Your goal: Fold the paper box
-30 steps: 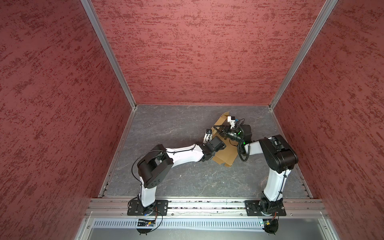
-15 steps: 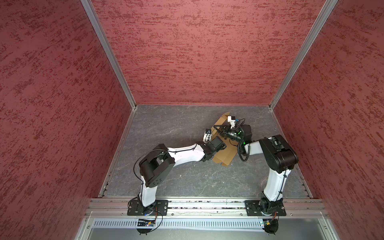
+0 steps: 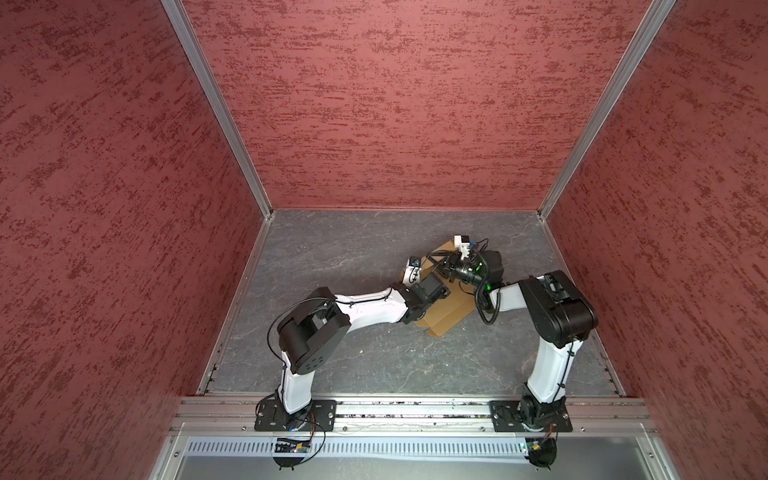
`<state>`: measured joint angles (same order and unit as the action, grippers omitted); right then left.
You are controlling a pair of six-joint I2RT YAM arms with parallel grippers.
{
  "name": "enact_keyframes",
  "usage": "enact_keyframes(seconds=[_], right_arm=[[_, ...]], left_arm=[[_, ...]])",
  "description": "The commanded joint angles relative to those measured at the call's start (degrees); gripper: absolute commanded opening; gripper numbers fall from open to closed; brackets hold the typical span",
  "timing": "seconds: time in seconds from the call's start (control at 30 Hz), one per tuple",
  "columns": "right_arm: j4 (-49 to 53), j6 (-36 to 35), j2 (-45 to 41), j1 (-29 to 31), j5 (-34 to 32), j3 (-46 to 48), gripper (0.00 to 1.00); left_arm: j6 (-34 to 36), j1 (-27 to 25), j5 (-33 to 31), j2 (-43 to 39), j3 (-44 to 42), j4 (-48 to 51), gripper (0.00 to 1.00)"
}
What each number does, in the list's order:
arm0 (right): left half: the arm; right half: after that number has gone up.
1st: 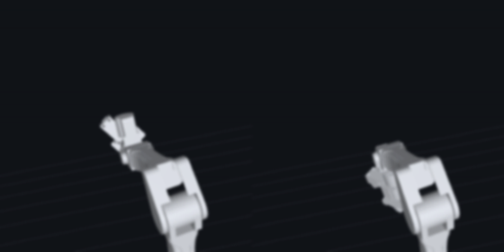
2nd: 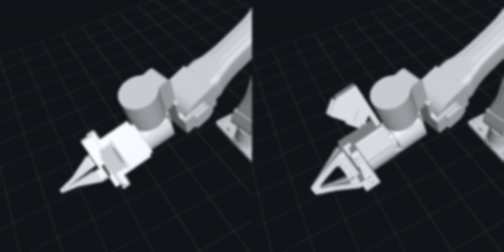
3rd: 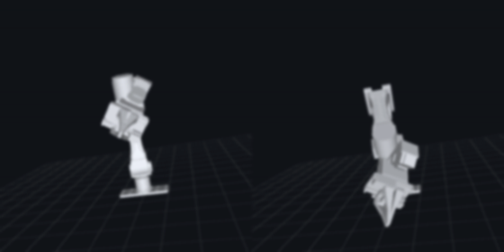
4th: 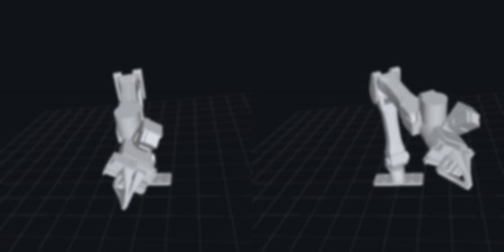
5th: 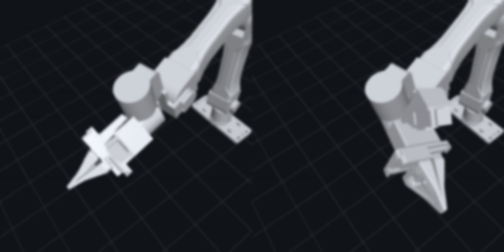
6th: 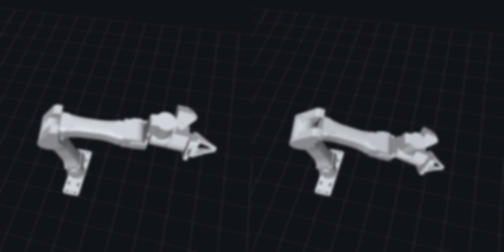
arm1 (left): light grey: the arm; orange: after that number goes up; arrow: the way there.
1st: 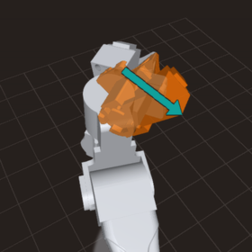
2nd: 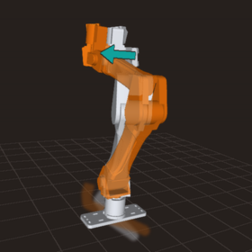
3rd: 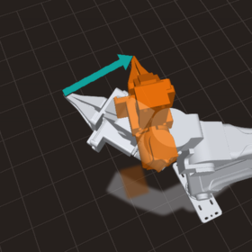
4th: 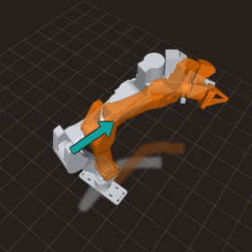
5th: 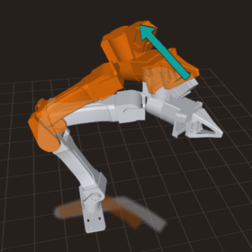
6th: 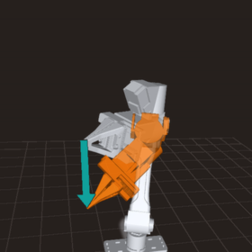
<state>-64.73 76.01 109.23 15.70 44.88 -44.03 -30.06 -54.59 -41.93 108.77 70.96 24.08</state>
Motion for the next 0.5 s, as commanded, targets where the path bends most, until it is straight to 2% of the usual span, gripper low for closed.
enact_keyframes(seconds=[0.0, 0.47], right_arm=[[0.5, -0.1, -2.5, 0.4, 0.0, 0.6, 0.27], [9.5, -2.4, -9.5, 0.4, -3.2, 2.6, 0.39]], left_arm=[[2.3, 0.5, -1.3, -1.8, -1.5, -2.1, 0.19], [6.5, 3.5, 1.2, -5.3, -7.8, -8.3, 0.16]])
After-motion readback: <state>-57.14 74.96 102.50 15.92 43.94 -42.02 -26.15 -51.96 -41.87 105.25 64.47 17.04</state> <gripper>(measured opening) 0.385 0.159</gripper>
